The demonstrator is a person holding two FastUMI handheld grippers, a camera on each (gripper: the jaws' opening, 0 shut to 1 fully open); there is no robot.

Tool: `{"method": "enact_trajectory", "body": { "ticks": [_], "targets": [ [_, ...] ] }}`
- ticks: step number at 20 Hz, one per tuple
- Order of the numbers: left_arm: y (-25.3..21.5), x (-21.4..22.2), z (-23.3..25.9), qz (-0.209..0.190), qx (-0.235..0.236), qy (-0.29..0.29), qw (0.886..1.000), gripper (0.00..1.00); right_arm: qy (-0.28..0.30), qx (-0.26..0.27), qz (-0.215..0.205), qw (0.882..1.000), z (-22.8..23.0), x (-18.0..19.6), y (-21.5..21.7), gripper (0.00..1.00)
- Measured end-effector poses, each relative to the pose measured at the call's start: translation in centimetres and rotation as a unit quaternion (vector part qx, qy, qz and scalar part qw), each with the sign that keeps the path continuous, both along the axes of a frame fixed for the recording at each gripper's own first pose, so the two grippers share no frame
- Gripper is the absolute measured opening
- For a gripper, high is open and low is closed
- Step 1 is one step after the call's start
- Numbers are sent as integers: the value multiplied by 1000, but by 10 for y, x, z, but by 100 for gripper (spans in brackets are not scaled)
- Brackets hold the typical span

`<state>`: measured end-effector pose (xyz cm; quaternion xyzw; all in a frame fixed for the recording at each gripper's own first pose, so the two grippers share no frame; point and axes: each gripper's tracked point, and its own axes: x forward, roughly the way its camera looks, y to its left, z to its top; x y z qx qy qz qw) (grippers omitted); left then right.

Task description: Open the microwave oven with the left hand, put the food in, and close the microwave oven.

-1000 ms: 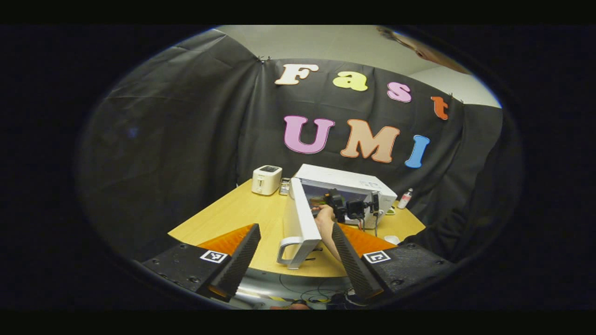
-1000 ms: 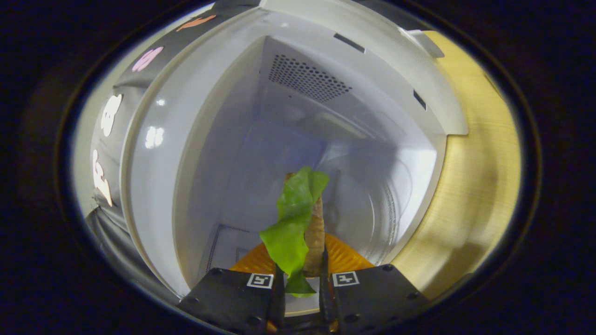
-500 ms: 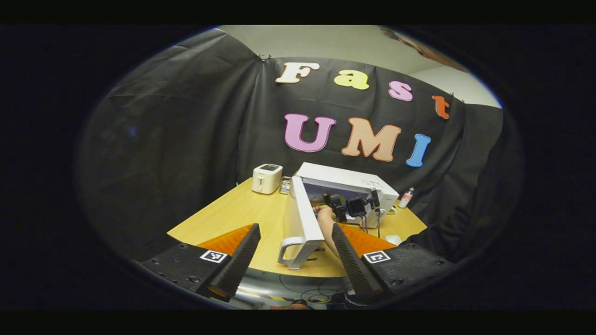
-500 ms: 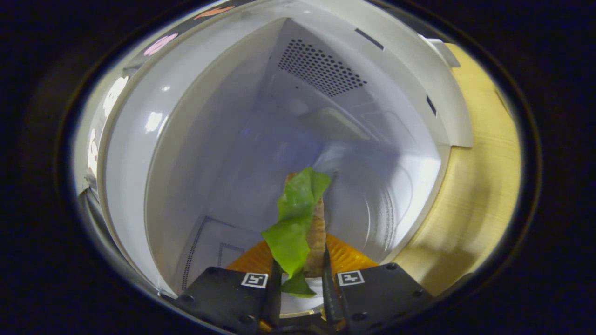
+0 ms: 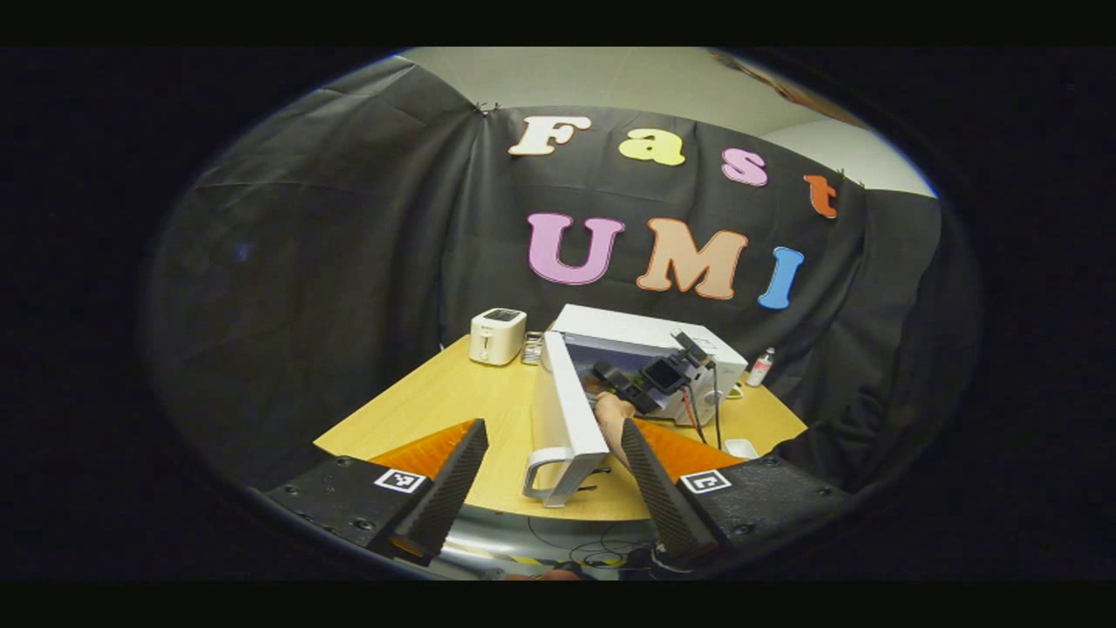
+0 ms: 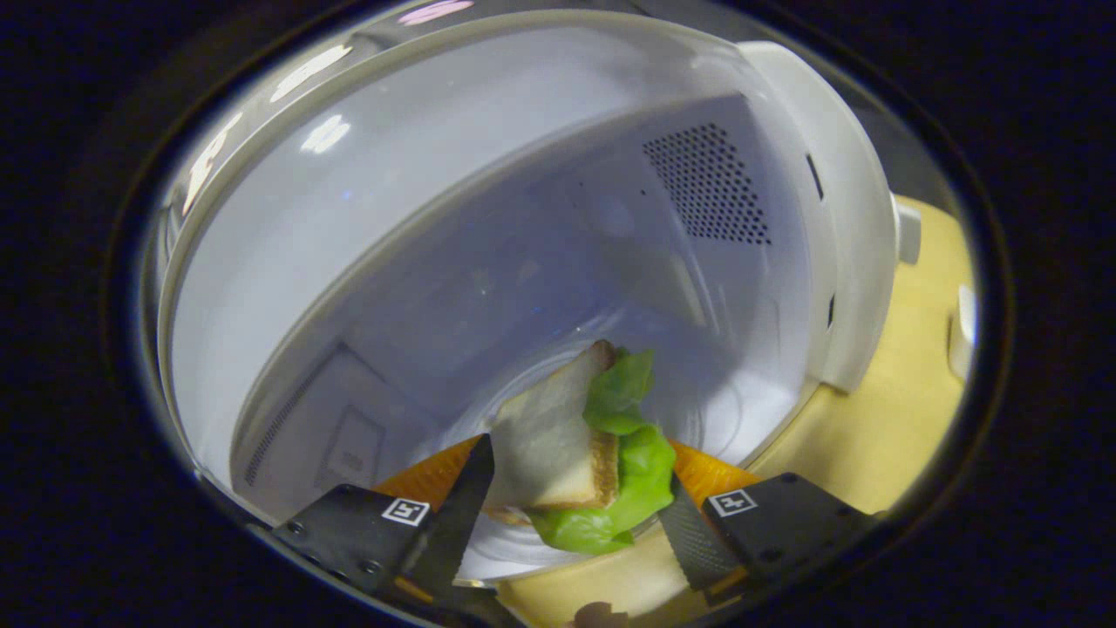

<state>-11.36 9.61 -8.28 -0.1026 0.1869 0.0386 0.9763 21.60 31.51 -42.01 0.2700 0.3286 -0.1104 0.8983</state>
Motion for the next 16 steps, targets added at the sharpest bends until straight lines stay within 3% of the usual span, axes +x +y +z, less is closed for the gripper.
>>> {"method": "enact_trajectory", "body": {
  "ticks": [1, 2, 3, 8, 10, 12, 13, 14, 15, 16],
  "targets": [
    [0, 0, 1, 0, 1, 0, 1000, 90, -4, -15, 9, 1000, 1, 1, -3, 99],
    [0, 0, 0, -1, 1, -1, 1000, 95, -8, -32, 17, 999, 2, 0, -7, 99],
    [0, 2, 1, -2, 1, -2, 1000, 90, -8, -50, 32, 998, 0, -1, -10, 99],
    [0, 9, 3, -1, -3, -10, 1000, 90, -51, -106, 79, 990, 21, -3, -18, 99],
    [1, 10, 6, -2, 5, -16, 1000, 86, -57, -101, 101, 988, 27, -8, -15, 99],
    [3, 8, 5, -1, 11, -16, 1000, 90, -58, -102, 129, 985, 32, -19, -16, 100],
    [6, 7, 3, 1, 12, -14, 1000, 86, -64, -101, 151, 981, 39, -27, -15, 100],
    [10, 4, -1, 5, 15, -12, 1000, 90, -76, -99, 171, 977, 48, -36, -16, 100],
    [15, 2, -3, 9, 19, -11, 1000, 90, -95, -99, 192, 972, 60, -45, -19, 93],
    [21, -1, -8, 14, 24, -7, 1000, 90, -109, -98, 209, 967, 71, -55, -23, 93]
  ]
}}
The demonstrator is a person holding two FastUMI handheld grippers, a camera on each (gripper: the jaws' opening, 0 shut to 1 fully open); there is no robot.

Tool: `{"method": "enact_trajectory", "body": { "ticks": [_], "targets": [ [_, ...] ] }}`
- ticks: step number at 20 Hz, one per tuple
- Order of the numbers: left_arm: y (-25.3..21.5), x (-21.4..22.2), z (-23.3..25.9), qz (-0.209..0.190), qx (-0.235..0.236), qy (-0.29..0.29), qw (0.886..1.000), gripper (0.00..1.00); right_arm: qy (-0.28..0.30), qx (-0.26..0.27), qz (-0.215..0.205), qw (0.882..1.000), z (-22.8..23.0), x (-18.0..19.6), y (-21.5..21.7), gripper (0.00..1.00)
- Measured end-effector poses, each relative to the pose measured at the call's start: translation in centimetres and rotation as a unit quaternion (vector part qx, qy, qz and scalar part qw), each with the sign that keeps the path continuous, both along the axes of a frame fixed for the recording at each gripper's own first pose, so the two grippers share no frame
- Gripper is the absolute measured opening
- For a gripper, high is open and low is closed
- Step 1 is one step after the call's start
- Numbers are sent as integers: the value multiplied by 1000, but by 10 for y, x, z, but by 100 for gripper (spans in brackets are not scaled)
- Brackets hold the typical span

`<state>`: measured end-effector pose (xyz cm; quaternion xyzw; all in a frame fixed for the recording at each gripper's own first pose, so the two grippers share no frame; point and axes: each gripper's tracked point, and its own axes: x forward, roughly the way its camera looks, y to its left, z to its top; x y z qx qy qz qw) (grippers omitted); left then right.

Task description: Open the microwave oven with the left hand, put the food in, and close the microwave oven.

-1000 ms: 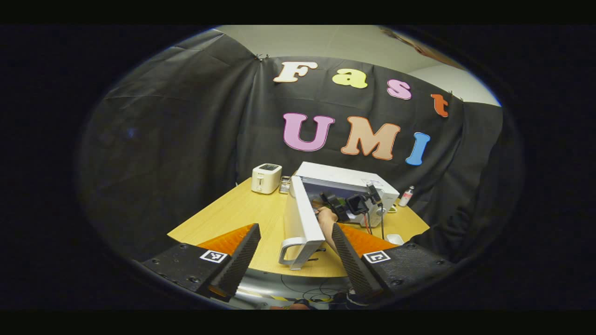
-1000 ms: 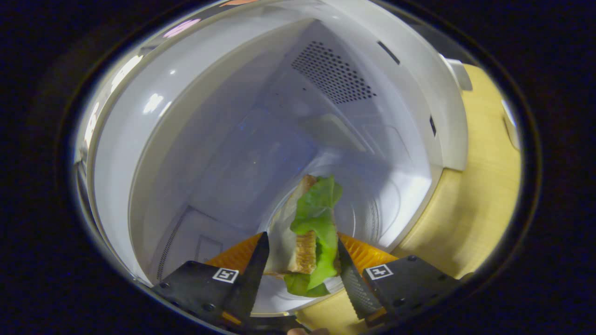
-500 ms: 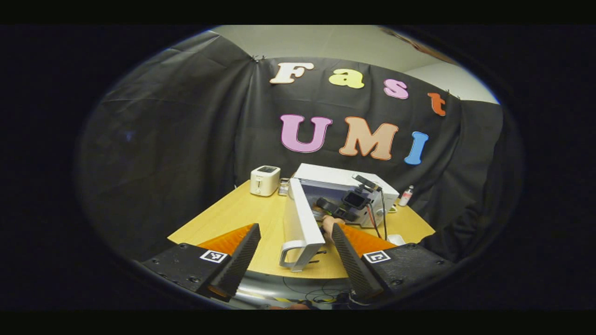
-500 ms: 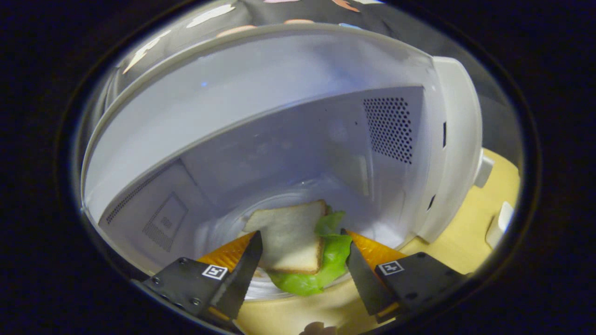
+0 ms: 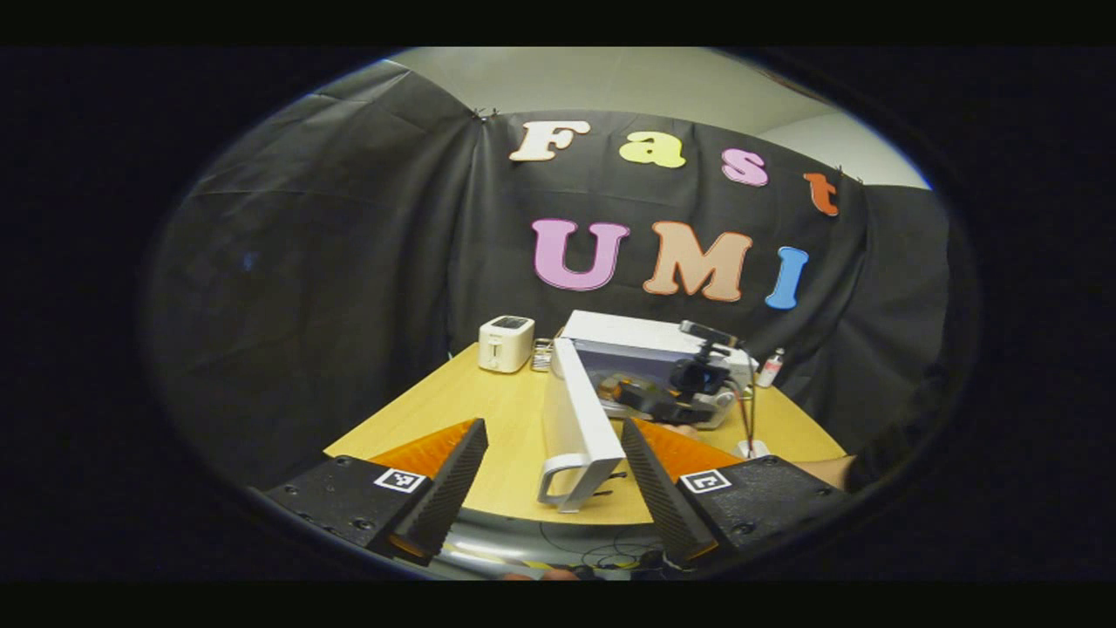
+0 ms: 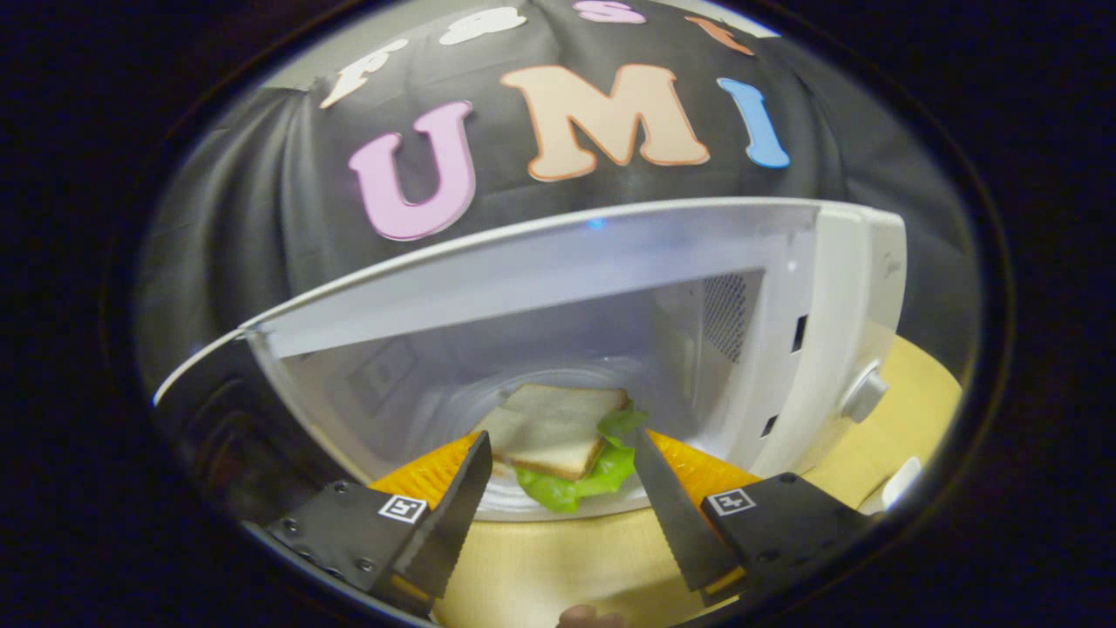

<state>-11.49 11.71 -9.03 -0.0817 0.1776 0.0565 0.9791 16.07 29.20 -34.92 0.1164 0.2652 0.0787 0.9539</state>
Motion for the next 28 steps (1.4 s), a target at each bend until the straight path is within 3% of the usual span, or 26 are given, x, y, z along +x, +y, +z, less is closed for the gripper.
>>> {"method": "enact_trajectory", "body": {
  "ticks": [3, 4, 5, 7, 8, 11, 12, 13, 14, 15, 16, 19, 20, 21, 25, 26, 28],
  "targets": [
    [13, -4, -7, 9, 5, 0, 1000, 90, -10, 3, 44, 999, 24, -33, -23, 92],
    [22, -4, -12, 19, 8, 2, 1000, 86, -11, 6, 54, 998, 33, -42, -33, 92],
    [31, -4, -18, 32, 10, 4, 999, 90, -16, 6, 61, 998, 44, -48, -44, 92],
    [41, -1, -29, 50, 5, 10, 999, 87, -33, -2, 79, 996, 67, -58, -65, 92],
    [45, -1, -36, 56, 3, 13, 998, 91, -41, -7, 84, 996, 80, -60, -77, 92],
    [58, 5, -49, 69, 4, 13, 998, 91, -63, 0, 76, 995, 127, -59, -109, 92],
    [59, 7, -54, 70, -3, 13, 997, 91, -74, 5, 73, 995, 143, -61, -118, 100],
    [59, 11, -58, 72, -9, 12, 997, 89, -86, 7, 68, 994, 162, -55, -126, 100],
    [62, 13, -66, 78, -13, 19, 997, 75, -101, 9, 63, 993, 180, -53, -138, 100],
    [64, 14, -74, 79, -15, 24, 996, 61, -112, 11, 59, 992, 195, -52, -147, 91],
    [63, 17, -84, 78, -17, 31, 996, 48, -123, 12, 55, 991, 209, -52, -156, 100],
    [67, 17, -110, 89, 2, 62, 994, 12, -159, 5, 38, 987, 243, -51, -186, 99],
    [66, 19, -122, 89, 4, 68, 994, 1, -167, 0, 34, 985, 248, -52, -195, 91],
    [58, 18, -129, 83, -1, 76, 994, 0, -174, -5, 30, 984, 253, -54, -204, 99],
    [37, 21, -161, 64, -8, 103, 993, 0, -199, -27, 13, 979, 274, -61, -237, 99],
    [27, 24, -165, 51, -9, 105, 993, 0, -205, -32, 11, 978, 279, -63, -243, 91],
    [10, 28, -168, 29, -8, 105, 994, 0, -214, -44, 5, 976, 285, -64, -256, 91]
  ]
}}
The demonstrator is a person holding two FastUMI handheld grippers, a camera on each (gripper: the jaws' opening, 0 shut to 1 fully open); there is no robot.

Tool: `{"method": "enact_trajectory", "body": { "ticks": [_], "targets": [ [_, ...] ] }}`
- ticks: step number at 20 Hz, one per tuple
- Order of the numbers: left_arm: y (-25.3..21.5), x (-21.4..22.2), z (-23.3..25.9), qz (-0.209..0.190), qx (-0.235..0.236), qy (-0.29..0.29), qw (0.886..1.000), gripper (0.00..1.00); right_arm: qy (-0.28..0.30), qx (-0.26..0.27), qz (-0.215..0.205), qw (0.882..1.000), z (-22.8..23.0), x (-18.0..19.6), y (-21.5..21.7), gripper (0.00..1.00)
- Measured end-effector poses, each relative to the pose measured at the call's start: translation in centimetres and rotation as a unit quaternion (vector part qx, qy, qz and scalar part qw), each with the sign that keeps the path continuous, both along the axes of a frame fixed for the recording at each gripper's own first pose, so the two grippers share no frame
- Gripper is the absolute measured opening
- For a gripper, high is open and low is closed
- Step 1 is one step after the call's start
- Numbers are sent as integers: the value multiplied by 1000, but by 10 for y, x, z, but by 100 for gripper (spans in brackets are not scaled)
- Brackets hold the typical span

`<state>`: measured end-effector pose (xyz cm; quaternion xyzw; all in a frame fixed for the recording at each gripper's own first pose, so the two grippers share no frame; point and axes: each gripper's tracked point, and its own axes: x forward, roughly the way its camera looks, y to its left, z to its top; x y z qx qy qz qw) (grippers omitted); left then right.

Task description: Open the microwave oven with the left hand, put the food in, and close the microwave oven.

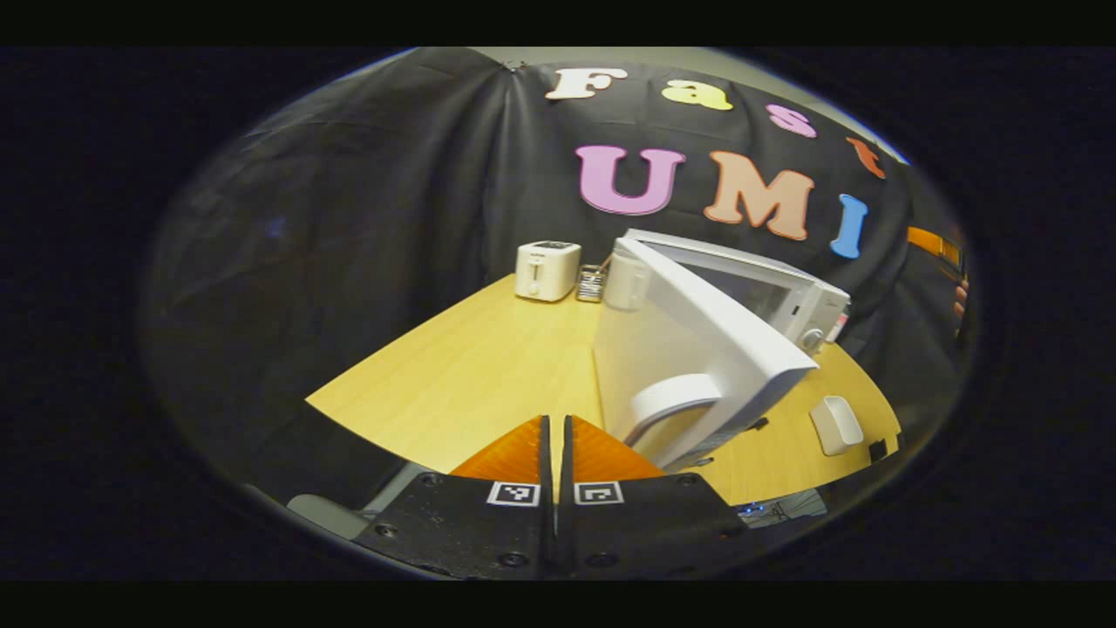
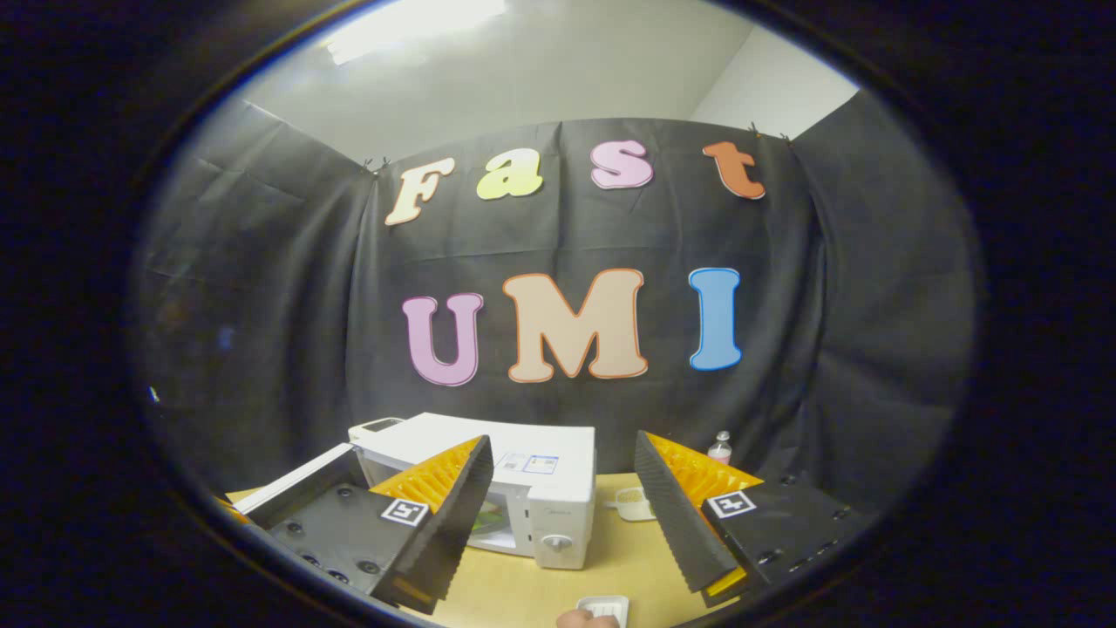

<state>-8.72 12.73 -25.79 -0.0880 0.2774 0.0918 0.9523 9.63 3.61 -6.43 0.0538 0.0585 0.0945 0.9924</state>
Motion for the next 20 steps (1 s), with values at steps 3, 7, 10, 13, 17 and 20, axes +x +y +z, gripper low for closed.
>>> {"method": "enact_trajectory", "body": {
  "ticks": [3, 7, 10, 13, 17, 20],
  "targets": [
    [-10, 4, 0, -9, 17, -2, 1000, 0, -2, -13, -7, 1000, 2, -6, -15, 91],
    [-38, 18, 3, -28, -9, -12, 999, 0, -7, -34, -15, 999, 3, -15, -34, 100],
    [-60, 33, 10, -50, -9, -19, 999, 0, -9, -38, -20, 999, 4, -22, -45, 93],
    [-83, 49, 16, -75, -12, -28, 997, 0, 0, -25, -34, 999, 2, -30, -56, 94],
    [-113, 67, 17, -108, -11, -31, 994, 0, -1, -8, -52, 999, 10, -34, -70, 94],
    [-132, 80, 19, -130, -8, -31, 991, 2, -1, 4, -57, 998, 15, -36, -78, 94]
  ]
}}
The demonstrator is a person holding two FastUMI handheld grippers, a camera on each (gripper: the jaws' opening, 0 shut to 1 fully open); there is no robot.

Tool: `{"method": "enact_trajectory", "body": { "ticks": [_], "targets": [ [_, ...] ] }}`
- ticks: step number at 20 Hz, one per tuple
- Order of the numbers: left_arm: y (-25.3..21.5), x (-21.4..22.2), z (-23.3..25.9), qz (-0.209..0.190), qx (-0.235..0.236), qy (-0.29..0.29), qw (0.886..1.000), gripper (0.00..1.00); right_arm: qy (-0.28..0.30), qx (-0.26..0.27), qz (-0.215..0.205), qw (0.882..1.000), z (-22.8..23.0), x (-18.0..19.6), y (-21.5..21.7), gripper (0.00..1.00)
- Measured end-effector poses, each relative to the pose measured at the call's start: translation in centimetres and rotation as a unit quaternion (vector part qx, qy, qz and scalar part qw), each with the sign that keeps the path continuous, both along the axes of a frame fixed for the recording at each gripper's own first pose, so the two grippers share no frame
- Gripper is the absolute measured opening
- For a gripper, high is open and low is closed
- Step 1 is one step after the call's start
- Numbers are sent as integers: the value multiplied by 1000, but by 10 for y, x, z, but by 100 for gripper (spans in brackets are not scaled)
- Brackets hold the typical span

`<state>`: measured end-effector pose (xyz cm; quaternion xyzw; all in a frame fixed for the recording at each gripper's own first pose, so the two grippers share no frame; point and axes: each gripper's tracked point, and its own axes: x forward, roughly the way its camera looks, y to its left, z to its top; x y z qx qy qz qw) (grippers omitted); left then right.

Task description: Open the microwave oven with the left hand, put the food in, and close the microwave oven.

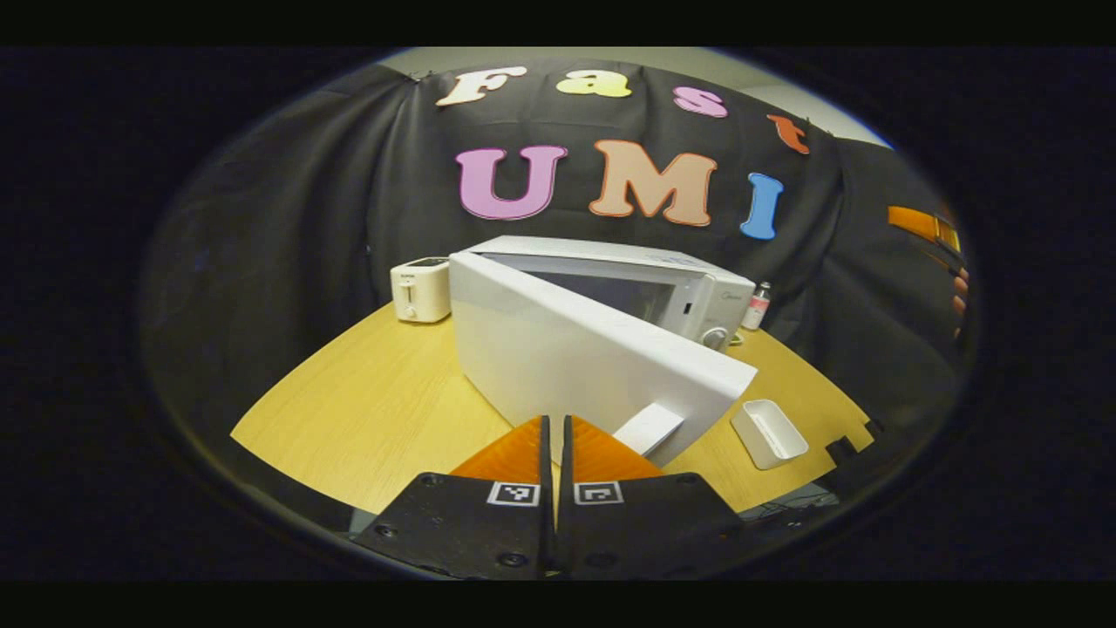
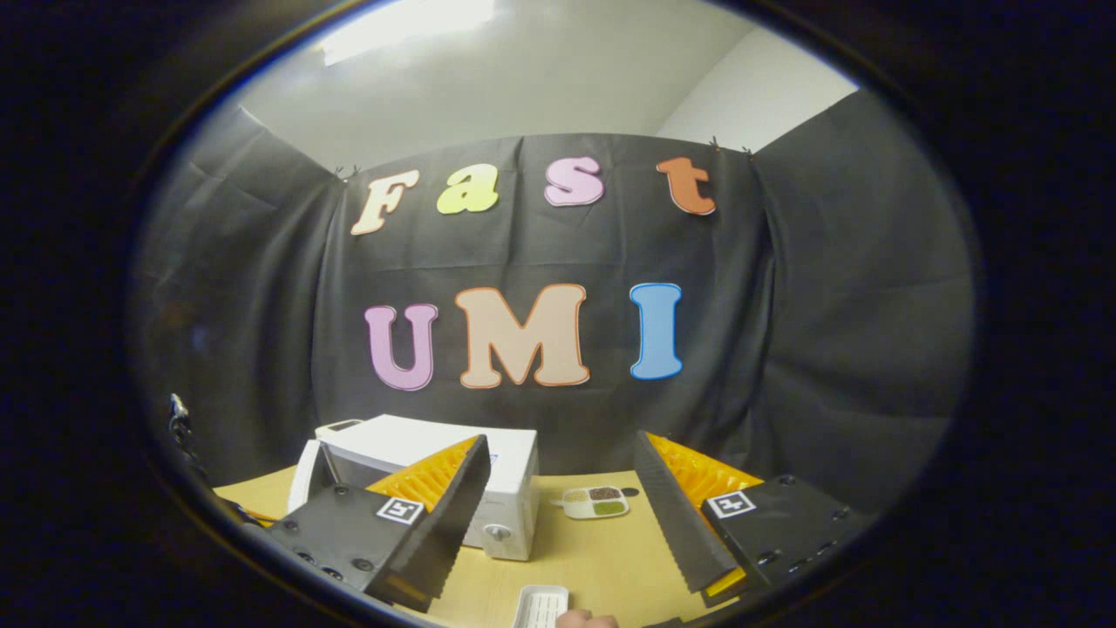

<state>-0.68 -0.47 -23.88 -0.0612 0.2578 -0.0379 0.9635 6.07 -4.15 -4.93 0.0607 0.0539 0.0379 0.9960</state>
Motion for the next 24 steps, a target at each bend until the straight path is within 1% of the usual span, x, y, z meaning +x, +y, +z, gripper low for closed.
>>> {"method": "enact_trajectory", "body": {
  "ticks": [2, 7, 8, 10, 12, 13, 14, 17, 18, 19, 20, 21, 23, 24],
  "targets": [
    [-14, 11, -1, -16, -2, 1, 1000, 0, 0, 3, -2, 1000, 2, 0, -4, 94],
    [-45, 37, -2, -43, -5, 0, 999, 0, 7, 20, -8, 1000, 2, 0, -10, 94],
    [-50, 43, -3, -44, -4, 0, 999, 0, 7, 19, -8, 1000, 2, 0, -11, 100],
    [-57, 57, -6, -38, 1, 2, 999, 0, 6, 16, -12, 1000, 2, 1, -15, 100],
    [-68, 68, -9, -32, 0, 4, 999, 2, 8, 16, -16, 1000, 1, 2, -20, 100],
    [-74, 75, -9, -30, -1, 2, 1000, 0, 8, 16, -18, 1000, 0, 2, -22, 94],
    [-81, 80, -11, -31, -2, 4, 1000, 0, 9, 15, -20, 1000, -1, 3, -25, 94],
    [-100, 99, -12, -45, 6, 4, 999, 0, 11, 11, -26, 1000, -3, 6, -35, 94],
    [-105, 105, -13, -50, 8, 1, 999, 2, 11, 11, -28, 999, -3, 7, -38, 94],
    [-112, 111, -13, -57, 10, -1, 998, 0, 11, 10, -30, 999, -3, 7, -41, 94],
    [-115, 115, -13, -62, 13, -3, 998, 2, 11, 10, -31, 999, -3, 8, -43, 94],
    [-120, 120, -14, -65, 15, -3, 998, 0, 12, 10, -33, 999, -3, 9, -47, 94],
    [-125, 129, -15, -70, 19, -2, 997, 2, 11, 11, -36, 999, -4, 12, -51, 94],
    [-128, 135, -16, -71, 19, -3, 997, 0, 10, 9, -37, 999, -6, 14, -53, 100]
  ]
}}
